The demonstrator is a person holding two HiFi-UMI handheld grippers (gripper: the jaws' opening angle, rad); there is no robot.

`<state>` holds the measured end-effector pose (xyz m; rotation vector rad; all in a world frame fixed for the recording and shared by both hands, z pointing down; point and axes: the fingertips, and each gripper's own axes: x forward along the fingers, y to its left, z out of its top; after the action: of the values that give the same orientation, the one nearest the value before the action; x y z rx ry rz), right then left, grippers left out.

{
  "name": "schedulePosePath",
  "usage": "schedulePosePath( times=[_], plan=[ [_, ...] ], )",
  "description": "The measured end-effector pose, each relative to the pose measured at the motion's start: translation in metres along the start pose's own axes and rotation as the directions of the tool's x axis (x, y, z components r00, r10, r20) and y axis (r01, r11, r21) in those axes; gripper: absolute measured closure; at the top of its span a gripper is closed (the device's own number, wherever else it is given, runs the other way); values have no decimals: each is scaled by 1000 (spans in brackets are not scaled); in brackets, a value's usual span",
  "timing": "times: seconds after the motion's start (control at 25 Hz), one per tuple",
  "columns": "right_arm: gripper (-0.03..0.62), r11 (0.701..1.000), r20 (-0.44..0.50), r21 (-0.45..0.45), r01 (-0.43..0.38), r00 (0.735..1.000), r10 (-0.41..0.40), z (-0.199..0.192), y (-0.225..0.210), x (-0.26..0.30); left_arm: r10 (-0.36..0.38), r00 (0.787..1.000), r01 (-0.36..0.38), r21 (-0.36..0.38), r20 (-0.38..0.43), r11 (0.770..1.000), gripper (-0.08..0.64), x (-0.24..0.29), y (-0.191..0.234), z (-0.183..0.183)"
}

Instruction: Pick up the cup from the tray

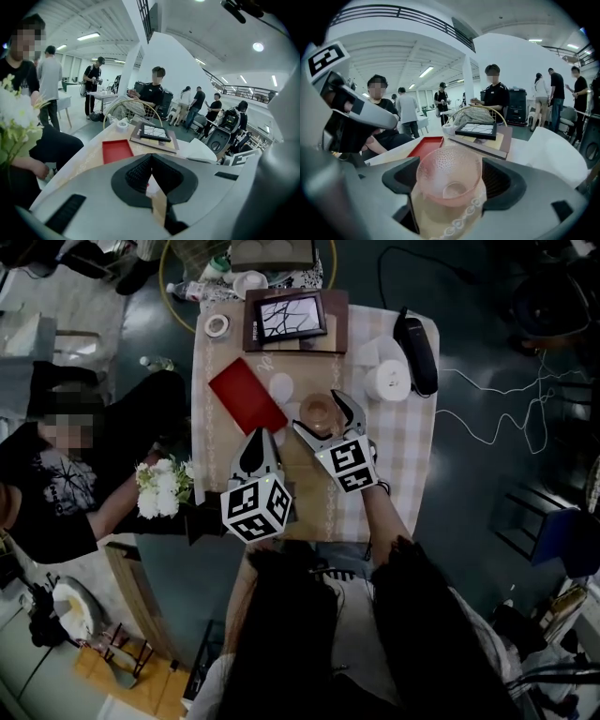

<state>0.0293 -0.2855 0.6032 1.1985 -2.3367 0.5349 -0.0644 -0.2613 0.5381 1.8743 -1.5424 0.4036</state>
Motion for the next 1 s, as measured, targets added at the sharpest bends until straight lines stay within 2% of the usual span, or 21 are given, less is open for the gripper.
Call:
schedulePosePath(
  times=[0.2, 0.8, 1.0],
  plan=[
    [189, 1000, 23, 0, -1, 1000, 1, 10, 9, -19, -16, 999, 16, -10, 27, 1000, 551, -8, -5, 7],
    [189, 999, 196, -8, 52, 979, -50, 81, 21, -95, -93, 988, 88, 49, 127, 995, 551, -52, -38, 29],
    [189, 1000, 219, 24, 18, 975, -22, 90, 34, -116, -112, 982, 101, 77, 153, 992, 551, -66, -50, 32]
  ],
)
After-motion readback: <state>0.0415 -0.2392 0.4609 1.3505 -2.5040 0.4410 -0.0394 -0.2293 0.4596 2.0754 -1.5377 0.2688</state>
